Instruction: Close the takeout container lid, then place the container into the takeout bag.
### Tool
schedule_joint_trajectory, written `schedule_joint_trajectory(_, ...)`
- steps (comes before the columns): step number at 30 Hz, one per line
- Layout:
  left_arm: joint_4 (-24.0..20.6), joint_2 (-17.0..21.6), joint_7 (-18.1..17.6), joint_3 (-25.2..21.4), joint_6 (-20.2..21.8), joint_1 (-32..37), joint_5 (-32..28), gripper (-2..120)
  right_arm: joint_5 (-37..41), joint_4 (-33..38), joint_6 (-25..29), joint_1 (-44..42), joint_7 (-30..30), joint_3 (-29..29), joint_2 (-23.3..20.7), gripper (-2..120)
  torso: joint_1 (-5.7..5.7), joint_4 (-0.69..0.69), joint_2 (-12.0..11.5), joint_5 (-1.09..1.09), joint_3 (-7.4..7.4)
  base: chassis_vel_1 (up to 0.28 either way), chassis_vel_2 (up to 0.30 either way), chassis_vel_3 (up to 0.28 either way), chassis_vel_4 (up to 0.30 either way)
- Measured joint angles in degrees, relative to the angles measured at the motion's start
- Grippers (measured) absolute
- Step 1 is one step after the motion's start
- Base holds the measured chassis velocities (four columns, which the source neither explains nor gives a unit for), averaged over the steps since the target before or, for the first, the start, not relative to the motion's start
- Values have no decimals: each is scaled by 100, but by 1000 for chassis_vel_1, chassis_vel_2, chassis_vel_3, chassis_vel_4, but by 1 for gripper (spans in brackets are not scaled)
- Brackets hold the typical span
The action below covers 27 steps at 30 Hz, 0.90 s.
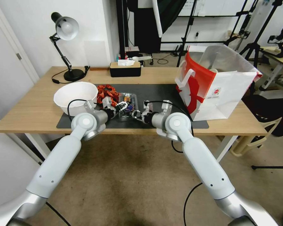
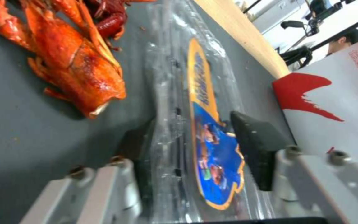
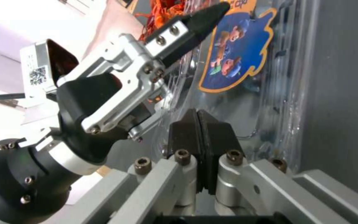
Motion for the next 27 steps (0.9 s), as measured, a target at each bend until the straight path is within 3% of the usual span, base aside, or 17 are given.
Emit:
schedule_joint_trajectory(12,24,23,-14,30,-59,-4,-33,2,20,88,0,-22,7,23,-64,0,0,0,0,0,0,0,0,0,0)
schedule_joint_trajectory(27,20,3,-28,31,-141,-3,-70,0,9,432,60,-133,-4,181,-283,1,0,1,0,0,0,0,0,0,0)
